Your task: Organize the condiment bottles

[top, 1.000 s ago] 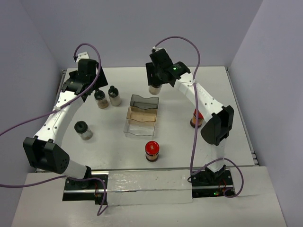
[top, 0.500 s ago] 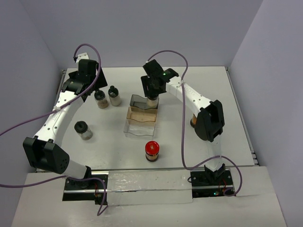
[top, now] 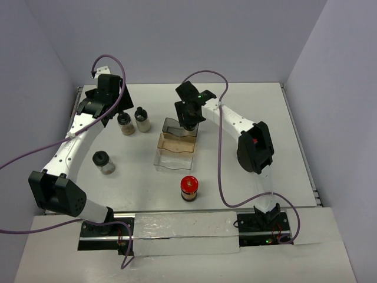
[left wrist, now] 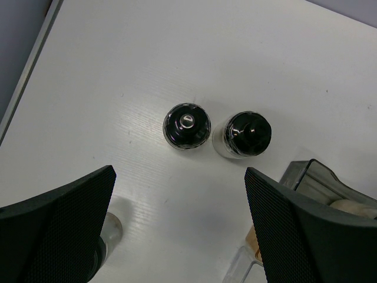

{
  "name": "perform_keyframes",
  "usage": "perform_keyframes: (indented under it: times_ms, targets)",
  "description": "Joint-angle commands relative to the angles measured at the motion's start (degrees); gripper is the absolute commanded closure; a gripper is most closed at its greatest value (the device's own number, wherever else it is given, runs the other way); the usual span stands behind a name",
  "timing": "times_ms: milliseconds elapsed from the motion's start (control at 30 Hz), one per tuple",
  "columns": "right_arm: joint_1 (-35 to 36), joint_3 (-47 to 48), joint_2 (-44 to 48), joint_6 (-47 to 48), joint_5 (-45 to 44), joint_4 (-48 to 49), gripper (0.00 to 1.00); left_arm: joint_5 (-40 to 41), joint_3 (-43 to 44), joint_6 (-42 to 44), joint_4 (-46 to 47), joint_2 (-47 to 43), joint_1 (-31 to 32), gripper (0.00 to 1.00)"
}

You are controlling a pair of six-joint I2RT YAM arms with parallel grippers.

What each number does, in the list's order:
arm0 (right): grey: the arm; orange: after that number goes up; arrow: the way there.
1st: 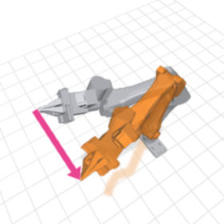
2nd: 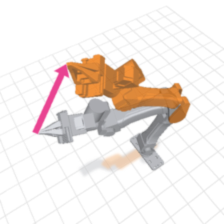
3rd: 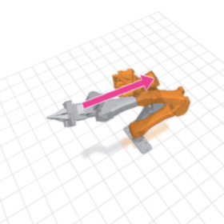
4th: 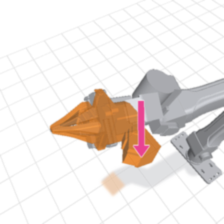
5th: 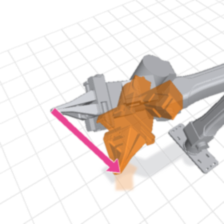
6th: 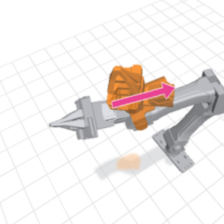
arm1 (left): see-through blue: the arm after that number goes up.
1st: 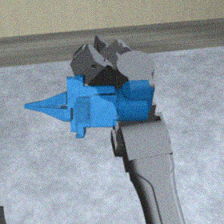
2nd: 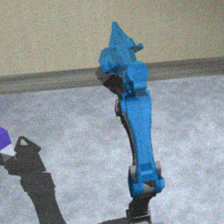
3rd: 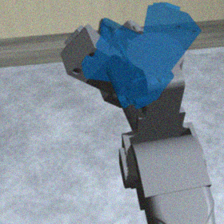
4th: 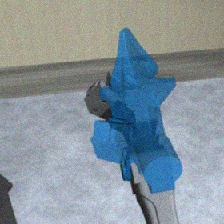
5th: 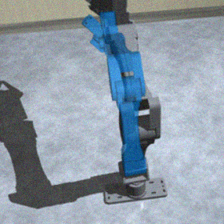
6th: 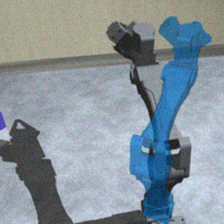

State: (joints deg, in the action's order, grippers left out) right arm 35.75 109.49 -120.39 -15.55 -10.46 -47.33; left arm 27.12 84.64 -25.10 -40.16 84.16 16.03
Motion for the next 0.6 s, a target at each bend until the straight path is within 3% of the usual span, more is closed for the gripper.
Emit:
perform_keyframes:
  times_ms: [0, 133, 233, 567]
  targets:
    - [-0.06, 0.64, -0.70, 0.08, -0.46, 2.51, 0.40, 0.51, 0.96, -0.39, 0.17, -0.93, 0.14, 0.00]
    - [-0.09, 0.98, -1.36, 0.08, 0.40, 2.19, 0.15, -1.78, 1.31, 0.56, -0.03, -0.64, 0.14, 0.01]
    - [-0.15, 1.36, -1.16, 0.08, 0.70, 1.80, 0.03, -5.35, 1.94, 1.37, -0.73, 0.24, 0.14, 0.01]
    - [-0.06, 7.30, 5.16, 0.08, -0.78, -2.76, 0.00, -8.64, 8.83, 2.70, -5.28, 8.12, 2.27, 0.01]
